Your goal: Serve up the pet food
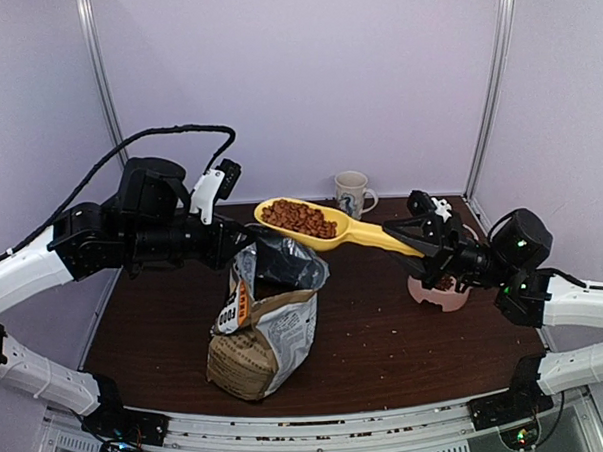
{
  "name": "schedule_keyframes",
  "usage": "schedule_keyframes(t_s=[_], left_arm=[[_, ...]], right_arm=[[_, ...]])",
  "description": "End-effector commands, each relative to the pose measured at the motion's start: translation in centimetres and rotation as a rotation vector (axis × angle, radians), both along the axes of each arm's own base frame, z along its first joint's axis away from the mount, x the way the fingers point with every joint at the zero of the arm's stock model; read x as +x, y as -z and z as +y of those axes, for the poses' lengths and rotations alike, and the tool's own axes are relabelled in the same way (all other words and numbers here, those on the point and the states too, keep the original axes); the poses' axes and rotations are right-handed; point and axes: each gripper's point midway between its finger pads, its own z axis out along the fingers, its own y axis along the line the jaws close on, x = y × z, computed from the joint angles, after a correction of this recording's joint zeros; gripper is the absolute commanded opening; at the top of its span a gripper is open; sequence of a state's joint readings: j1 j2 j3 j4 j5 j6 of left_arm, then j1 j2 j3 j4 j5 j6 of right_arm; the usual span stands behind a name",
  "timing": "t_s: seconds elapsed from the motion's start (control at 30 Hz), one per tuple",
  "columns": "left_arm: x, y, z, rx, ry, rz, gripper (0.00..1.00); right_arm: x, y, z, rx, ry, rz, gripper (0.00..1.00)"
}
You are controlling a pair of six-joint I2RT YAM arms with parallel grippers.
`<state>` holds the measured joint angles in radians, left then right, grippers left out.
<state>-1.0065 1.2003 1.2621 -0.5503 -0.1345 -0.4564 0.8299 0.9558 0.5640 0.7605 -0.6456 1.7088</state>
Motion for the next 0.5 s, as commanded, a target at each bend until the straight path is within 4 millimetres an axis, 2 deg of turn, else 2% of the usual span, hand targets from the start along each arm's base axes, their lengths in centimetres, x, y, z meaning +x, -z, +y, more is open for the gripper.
schedule_keyframes(t_s=[0.0, 0.13, 0.23, 0.47], left_arm=[[0.9, -6.4, 0.2, -0.201, -0.030, -0.134, 0.00], [1.0, -6.2, 0.2, -0.201, -0.013, -0.131, 0.00], [0.9, -6.5, 0.2, -0.199, 0.023, -0.133, 0.00], [0.8, -6.5, 0.1, -0.167, 0.143, -0.123, 0.00]], right_arm=[[0.3, -3.3, -1.6, 0.120, 0.069, -0.055, 0.20], [2.2, -2.3, -2.7, 0.070, 0.169, -0.038, 0.20], [4.6, -0.8, -4.6, 0.016, 0.275, -0.022, 0.20], [9.1, 3.8, -10.7, -0.043, 0.515, 0.047, 0.20]])
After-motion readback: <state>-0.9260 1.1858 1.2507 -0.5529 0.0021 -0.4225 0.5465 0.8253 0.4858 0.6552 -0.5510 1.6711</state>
